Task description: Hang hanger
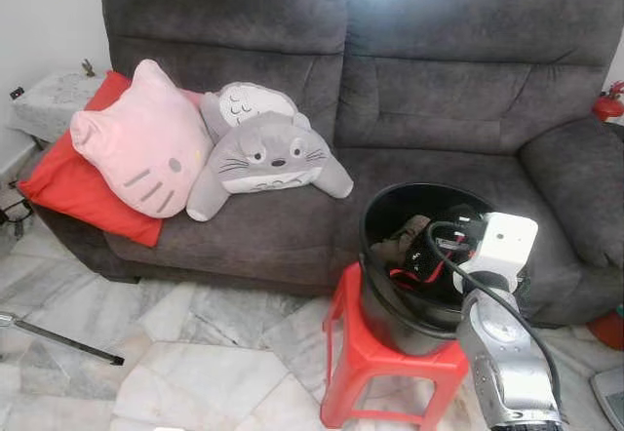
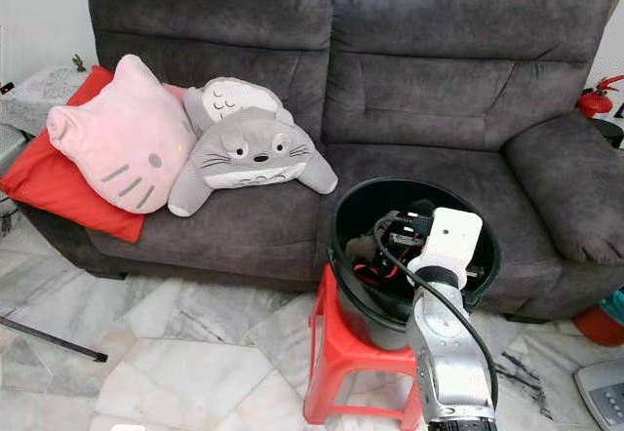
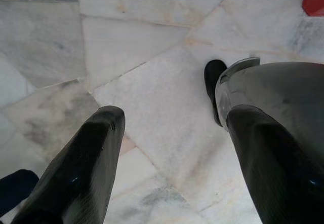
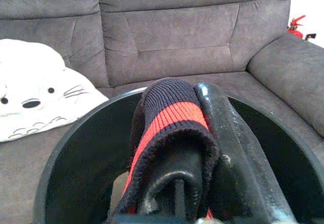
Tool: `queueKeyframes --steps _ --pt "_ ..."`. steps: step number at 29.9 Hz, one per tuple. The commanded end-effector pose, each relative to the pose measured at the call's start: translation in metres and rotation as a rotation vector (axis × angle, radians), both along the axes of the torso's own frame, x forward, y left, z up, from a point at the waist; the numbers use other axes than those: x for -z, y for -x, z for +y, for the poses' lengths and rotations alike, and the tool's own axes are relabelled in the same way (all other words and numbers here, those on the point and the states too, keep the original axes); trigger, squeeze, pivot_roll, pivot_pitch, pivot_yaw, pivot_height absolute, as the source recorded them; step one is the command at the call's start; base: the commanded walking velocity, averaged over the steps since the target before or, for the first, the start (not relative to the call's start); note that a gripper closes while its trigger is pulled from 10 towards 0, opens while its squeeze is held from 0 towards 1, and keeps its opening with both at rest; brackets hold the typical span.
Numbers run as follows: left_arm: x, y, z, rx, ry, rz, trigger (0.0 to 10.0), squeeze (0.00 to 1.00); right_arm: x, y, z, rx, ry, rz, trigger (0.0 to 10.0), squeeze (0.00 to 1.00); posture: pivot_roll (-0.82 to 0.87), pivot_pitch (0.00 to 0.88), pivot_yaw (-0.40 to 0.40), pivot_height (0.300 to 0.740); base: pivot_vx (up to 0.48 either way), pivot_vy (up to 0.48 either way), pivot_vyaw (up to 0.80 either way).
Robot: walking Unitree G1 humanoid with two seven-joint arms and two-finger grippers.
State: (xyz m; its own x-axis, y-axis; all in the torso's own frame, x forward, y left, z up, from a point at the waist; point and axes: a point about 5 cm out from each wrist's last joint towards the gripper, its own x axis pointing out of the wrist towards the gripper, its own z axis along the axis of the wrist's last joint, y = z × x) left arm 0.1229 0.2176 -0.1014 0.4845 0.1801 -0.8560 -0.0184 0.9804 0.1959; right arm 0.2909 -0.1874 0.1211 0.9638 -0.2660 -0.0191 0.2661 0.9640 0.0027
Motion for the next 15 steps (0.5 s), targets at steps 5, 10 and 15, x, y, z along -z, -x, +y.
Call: queueKeyframes --steps 5,10,15 --pt "0.0022 0.0073 0.0019 0.007 0.006 0.031 10.0 0.00 -0.0088 -0.0029 -0.0004 0.004 0.009 -0.021 10.0 0.00 -0.03 0.000 0.005 0.740 0.000 0.000 0.00" --pt "0.0024 0.0084 0.0024 0.006 0.007 0.034 10.0 0.00 -0.0093 -0.0029 0.0009 0.001 0.021 -0.020 10.0 0.00 -0.03 0.000 0.007 0.740 0.000 0.000 0.00" --pt "0.0025 0.0090 0.0027 0.008 0.008 0.036 10.0 0.00 -0.0094 -0.0022 0.0019 0.001 0.022 -0.023 10.0 0.00 -0.03 0.000 0.007 0.740 0.000 0.000 0.00"
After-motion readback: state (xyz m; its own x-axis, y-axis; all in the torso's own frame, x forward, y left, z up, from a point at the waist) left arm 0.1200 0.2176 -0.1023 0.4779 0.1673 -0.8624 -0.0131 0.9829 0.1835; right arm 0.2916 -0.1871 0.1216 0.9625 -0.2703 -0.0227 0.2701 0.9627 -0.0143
